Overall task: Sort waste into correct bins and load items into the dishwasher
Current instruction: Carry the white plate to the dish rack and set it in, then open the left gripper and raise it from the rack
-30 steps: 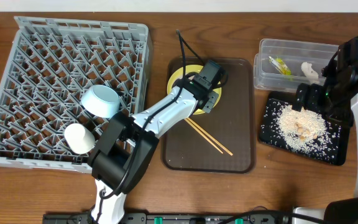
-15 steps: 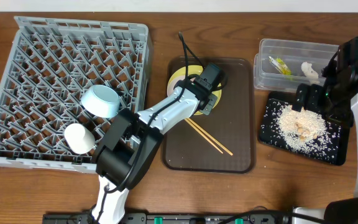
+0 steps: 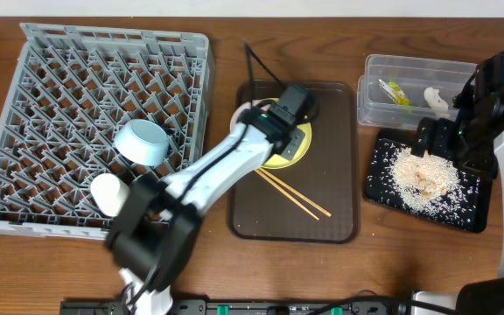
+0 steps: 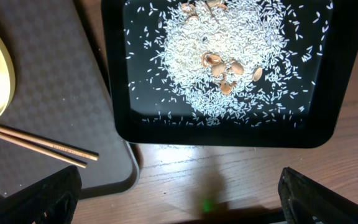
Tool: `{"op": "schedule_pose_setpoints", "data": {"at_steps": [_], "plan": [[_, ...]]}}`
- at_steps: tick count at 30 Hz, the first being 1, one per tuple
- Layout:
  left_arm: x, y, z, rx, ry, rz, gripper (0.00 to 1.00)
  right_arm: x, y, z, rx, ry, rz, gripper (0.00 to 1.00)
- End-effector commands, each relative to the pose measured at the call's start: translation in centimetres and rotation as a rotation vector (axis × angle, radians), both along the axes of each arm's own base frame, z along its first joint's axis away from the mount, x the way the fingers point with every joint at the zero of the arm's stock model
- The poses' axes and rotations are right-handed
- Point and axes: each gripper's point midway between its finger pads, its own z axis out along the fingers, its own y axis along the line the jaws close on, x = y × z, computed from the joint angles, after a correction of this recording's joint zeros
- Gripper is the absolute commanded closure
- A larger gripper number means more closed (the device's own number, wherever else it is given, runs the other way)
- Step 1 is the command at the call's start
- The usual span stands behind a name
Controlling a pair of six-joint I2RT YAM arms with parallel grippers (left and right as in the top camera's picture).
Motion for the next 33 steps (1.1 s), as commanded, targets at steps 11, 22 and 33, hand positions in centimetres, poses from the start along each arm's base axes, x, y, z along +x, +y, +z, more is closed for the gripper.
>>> {"op": "schedule_pose_setpoints", "data": {"at_steps": [11, 22, 33], "plan": [[2.8, 7.2, 12.2, -0.461, -0.035, 0.08, 0.92, 0.2, -0.3, 0.7, -0.014, -0.021, -0.015, 0.01], [3.9, 15.2, 18.5, -1.038, 0.027, -0.019, 0.92, 0.2, -0.3, 0.7, -0.014, -0.021, -0.015, 0.01], [5.1, 19.7, 16.5, -1.286, 0.143, 0.006, 0.92, 0.2, -0.3, 0.7, -0.014, -0.02, -0.015, 0.01]]}}
